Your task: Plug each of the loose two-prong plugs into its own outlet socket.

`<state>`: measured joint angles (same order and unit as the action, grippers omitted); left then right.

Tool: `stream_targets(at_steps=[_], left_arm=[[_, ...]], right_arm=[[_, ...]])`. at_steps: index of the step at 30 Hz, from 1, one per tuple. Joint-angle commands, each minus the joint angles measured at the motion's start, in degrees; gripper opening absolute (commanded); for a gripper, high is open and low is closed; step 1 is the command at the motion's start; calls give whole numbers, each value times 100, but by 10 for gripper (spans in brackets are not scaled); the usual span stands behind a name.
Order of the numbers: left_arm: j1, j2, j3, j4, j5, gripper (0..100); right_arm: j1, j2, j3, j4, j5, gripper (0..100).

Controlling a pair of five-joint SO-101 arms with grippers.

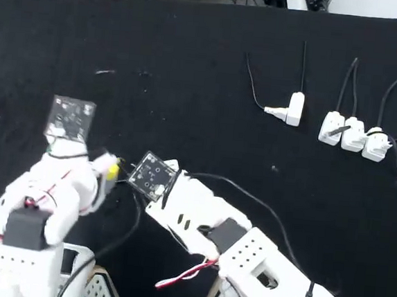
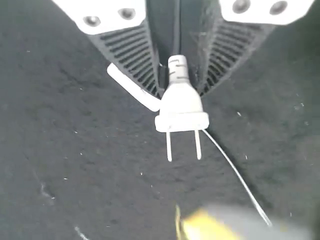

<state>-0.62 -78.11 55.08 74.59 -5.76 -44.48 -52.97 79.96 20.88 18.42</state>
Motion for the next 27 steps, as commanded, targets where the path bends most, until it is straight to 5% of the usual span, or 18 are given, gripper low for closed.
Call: stream_targets(at_steps=[1,27], left_arm=[[629,-598,347,-308,70,213],[734,-1749,1930,-484,62,213]], right_arm=[[-202,-171,-13,-378,-299,10],[-264,-224,-1218,800,-607,10]])
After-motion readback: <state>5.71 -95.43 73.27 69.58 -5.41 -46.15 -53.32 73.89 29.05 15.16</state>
